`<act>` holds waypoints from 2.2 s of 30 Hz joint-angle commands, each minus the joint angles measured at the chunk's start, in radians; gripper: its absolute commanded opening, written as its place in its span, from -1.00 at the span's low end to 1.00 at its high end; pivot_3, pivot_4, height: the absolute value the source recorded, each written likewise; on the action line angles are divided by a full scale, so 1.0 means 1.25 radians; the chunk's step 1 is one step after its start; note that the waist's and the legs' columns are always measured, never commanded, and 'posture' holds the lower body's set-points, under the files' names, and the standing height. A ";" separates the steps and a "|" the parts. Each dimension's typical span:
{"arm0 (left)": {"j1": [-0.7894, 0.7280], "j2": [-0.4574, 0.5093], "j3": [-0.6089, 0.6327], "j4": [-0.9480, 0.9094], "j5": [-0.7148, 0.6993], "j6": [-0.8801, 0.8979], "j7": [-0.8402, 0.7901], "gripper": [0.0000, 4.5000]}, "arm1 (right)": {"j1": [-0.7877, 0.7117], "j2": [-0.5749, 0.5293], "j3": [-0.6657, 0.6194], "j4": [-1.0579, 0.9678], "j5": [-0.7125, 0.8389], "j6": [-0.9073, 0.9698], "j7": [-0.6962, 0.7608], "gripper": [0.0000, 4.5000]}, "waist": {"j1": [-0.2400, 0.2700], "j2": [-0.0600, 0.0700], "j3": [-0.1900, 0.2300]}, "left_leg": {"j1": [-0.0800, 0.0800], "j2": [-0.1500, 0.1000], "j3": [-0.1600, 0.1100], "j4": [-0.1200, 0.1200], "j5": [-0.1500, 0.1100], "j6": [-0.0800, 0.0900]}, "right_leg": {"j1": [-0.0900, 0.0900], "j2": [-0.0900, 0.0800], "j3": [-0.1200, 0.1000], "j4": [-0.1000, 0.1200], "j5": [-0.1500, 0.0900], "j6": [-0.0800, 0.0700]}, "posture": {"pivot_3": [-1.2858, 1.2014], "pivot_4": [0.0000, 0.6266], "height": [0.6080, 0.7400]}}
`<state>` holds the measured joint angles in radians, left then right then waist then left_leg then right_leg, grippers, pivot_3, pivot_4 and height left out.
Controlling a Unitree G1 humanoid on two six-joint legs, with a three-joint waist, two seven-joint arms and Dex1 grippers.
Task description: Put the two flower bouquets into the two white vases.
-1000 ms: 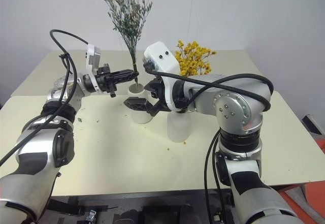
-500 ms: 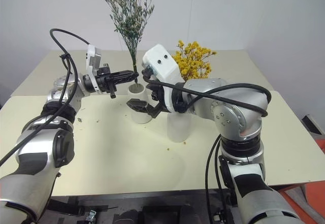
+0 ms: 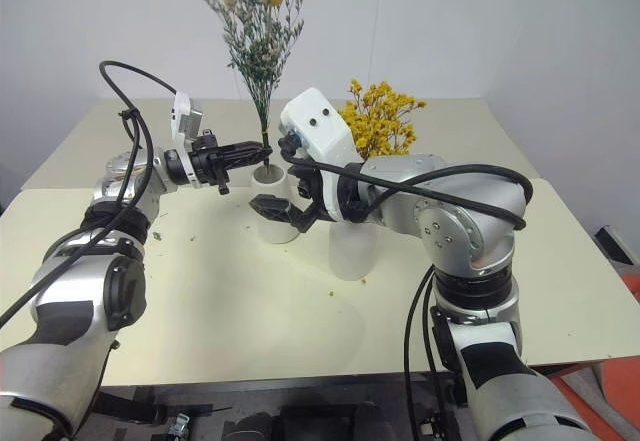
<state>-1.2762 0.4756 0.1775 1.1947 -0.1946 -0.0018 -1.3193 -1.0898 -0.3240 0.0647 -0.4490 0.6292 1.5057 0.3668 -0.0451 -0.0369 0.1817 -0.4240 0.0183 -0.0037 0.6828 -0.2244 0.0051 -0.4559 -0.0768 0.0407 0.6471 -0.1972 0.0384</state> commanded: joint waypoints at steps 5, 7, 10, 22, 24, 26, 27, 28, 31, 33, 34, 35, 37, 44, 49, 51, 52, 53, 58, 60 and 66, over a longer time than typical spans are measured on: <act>-0.008 0.014 0.023 -0.016 -0.022 -0.018 -0.044 -0.45 | -0.007 0.000 -0.010 -0.015 -0.002 -0.017 -0.001 1.00 | 0.000 0.000 0.000 | 0.000 0.000 0.000 0.000 0.000 0.000 | 0.000 0.000 0.000 0.000 0.000 0.000 | 0.03 -0.52 1.00; -0.006 0.023 0.029 -0.022 -0.025 -0.022 -0.053 -0.45 | -0.006 0.000 -0.009 -0.014 -0.003 -0.019 -0.001 1.00 | 0.000 0.000 0.000 | 0.000 0.000 0.000 0.000 0.000 0.000 | 0.000 0.000 0.000 0.000 0.000 0.000 | 0.03 -0.52 1.00; -0.007 0.044 0.039 -0.032 -0.033 -0.016 -0.071 -0.45 | -0.003 -0.001 -0.007 -0.014 -0.003 -0.021 -0.001 1.00 | -0.002 0.000 0.000 | 0.000 0.000 0.000 0.000 0.000 0.000 | 0.000 0.000 0.000 0.000 0.000 0.000 | 0.03 -0.52 1.00; 0.054 0.180 0.060 -0.078 -0.057 0.022 -0.148 -0.45 | 0.004 0.002 -0.013 -0.018 0.005 -0.015 0.005 1.00 | -0.001 0.000 0.000 | 0.000 0.000 0.000 -0.001 0.000 0.000 | 0.000 0.000 0.000 0.000 0.000 0.000 | 0.03 -0.52 1.00; 0.074 0.194 0.058 -0.098 -0.059 0.031 -0.154 -0.45 | 0.007 -0.003 -0.019 -0.026 0.009 -0.010 0.007 1.00 | -0.001 0.000 0.000 | 0.000 0.000 0.000 -0.001 0.000 0.000 | 0.000 0.000 0.000 0.000 0.000 0.000 | 0.03 -0.52 1.00; 0.098 0.205 0.058 -0.137 -0.067 0.043 -0.159 -0.45 | 0.031 -0.025 -0.045 -0.059 0.021 -0.011 0.017 1.00 | 0.002 0.000 0.000 | 0.000 0.001 0.000 -0.001 0.000 0.000 | 0.000 0.000 0.000 0.000 0.000 0.000 | 0.03 -0.52 1.00; 0.111 0.211 0.059 -0.164 -0.072 0.052 -0.162 -0.45 | 0.050 -0.044 -0.065 -0.084 0.029 -0.013 0.026 1.00 | 0.004 0.000 0.000 | 0.000 0.001 0.000 -0.001 0.000 0.000 | 0.000 0.000 -0.001 0.000 0.000 0.000 | 0.03 -0.52 1.00; 0.128 0.217 0.059 -0.194 -0.078 0.062 -0.167 -0.45 | 0.073 -0.068 -0.089 -0.112 0.041 -0.014 0.038 1.00 | 0.005 0.000 0.000 | -0.001 0.000 -0.001 -0.001 0.000 0.000 | 0.000 0.000 -0.001 -0.001 0.000 0.000 | 0.03 -0.52 1.00; 0.189 0.237 0.063 -0.283 -0.103 0.095 -0.178 -0.45 | 0.145 -0.161 -0.176 -0.189 0.090 -0.012 0.094 1.00 | 0.007 0.000 0.000 | -0.002 0.000 -0.001 -0.001 0.000 0.000 | 0.001 -0.001 -0.001 -0.001 0.000 0.001 | 0.03 -0.52 1.00; 0.227 0.245 0.067 -0.335 -0.120 0.116 -0.177 -0.45 | 0.186 -0.221 -0.236 -0.219 0.125 -0.017 0.130 1.00 | 0.005 0.000 0.000 | -0.002 0.000 0.000 -0.001 0.000 0.000 | 0.001 -0.001 -0.001 -0.001 0.001 0.002 | 0.03 -0.52 1.00; 0.245 0.249 0.069 -0.361 -0.131 0.129 -0.173 -0.45 | 0.208 -0.254 -0.267 -0.230 0.140 -0.021 0.149 1.00 | 0.005 0.000 0.000 | -0.002 0.000 0.000 -0.002 0.000 0.000 | 0.001 -0.001 -0.001 -0.002 0.001 0.002 | 0.03 -0.52 1.00; 0.261 0.251 0.072 -0.385 -0.140 0.142 -0.169 -0.45 | 0.231 -0.288 -0.298 -0.238 0.153 -0.028 0.169 1.00 | 0.006 0.000 0.000 | -0.002 0.000 0.000 -0.002 0.000 0.000 | 0.001 -0.001 -0.001 -0.005 0.001 0.002 | 0.03 -0.52 1.00; 0.294 0.253 0.079 -0.435 -0.162 0.167 -0.160 -0.45 | 0.287 -0.367 -0.366 -0.250 0.175 -0.049 0.217 1.00 | 0.006 0.000 0.000 | -0.001 0.001 0.000 -0.002 0.000 0.000 | 0.001 0.000 -0.001 -0.005 0.001 0.002 | 0.03 -0.52 1.00; 0.371 0.243 0.086 -0.534 -0.205 0.210 -0.109 -0.45 | 0.504 -0.572 -0.529 -0.229 0.166 -0.174 0.355 1.00 | 0.004 -0.001 0.000 | 0.005 0.001 0.001 -0.002 0.000 0.000 | 0.006 0.000 0.000 -0.005 -0.002 0.006 | 0.03 -0.52 1.00; 0.387 0.245 0.088 -0.553 -0.222 0.218 -0.091 -0.45 | 0.598 -0.635 -0.584 -0.189 0.133 -0.240 0.385 1.00 | 0.004 -0.001 0.000 | 0.014 0.003 0.002 -0.004 0.000 0.000 | 0.016 0.001 0.000 -0.011 -0.004 0.008 | 0.03 -0.52 1.00; 0.392 0.248 0.088 -0.556 -0.227 0.216 -0.087 -0.45 | 0.626 -0.650 -0.602 -0.179 0.125 -0.261 0.395 1.00 | 0.005 -0.001 0.000 | 0.014 0.003 0.003 -0.004 0.000 0.000 | 0.017 0.001 0.000 -0.012 -0.004 0.008 | 0.03 -0.52 1.00; 0.394 0.250 0.088 -0.557 -0.230 0.216 -0.085 -0.45 | 0.638 -0.655 -0.610 -0.177 0.122 -0.269 0.399 1.00 | 0.006 -0.001 0.000 | 0.014 0.003 0.003 -0.004 0.000 0.000 | 0.017 0.001 0.000 -0.012 -0.004 0.008 | 0.03 -0.52 1.00; 0.397 0.253 0.088 -0.559 -0.233 0.216 -0.085 -0.45 | 0.649 -0.659 -0.618 -0.175 0.121 -0.276 0.403 1.00 | 0.007 -0.001 0.000 | 0.013 0.003 0.003 -0.004 0.000 0.000 | 0.017 0.001 0.000 -0.013 -0.003 0.008 | 0.03 -0.52 1.00; 0.404 0.266 0.088 -0.566 -0.243 0.217 -0.085 -0.45 | 0.694 -0.673 -0.657 -0.172 0.111 -0.299 0.413 1.00 | 0.015 -0.001 0.000 | 0.013 0.003 0.003 -0.004 0.000 0.000 | 0.017 0.001 0.001 -0.014 -0.003 0.008 | 0.03 -0.52 1.00; 0.404 0.270 0.090 -0.564 -0.245 0.216 -0.085 -0.45 | 0.710 -0.675 -0.674 -0.171 0.108 -0.305 0.414 1.00 | 0.020 -0.001 0.000 | 0.013 0.003 0.003 -0.004 0.000 0.000 | 0.017 0.001 0.001 -0.014 -0.003 0.008 | 0.03 -0.52 1.00; 0.407 0.272 0.088 -0.564 -0.246 0.212 -0.082 -0.45 | 0.737 -0.680 -0.701 -0.174 0.106 -0.311 0.417 1.00 | 0.025 -0.001 0.000 | 0.013 0.003 0.003 -0.004 0.000 0.000 | 0.017 0.001 0.000 -0.014 -0.003 0.008 | 0.03 -0.52 1.00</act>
<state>-0.7661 0.7986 0.2630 0.5199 -0.4776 0.2668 -1.4242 -0.1708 -1.1543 -0.7655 -0.6591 0.7690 1.1431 0.8846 -0.0134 -0.0381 0.1816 -0.4079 0.0222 0.0006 0.6784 -0.2245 0.0051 -0.4349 -0.0756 0.0412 0.6298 -0.2008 0.0487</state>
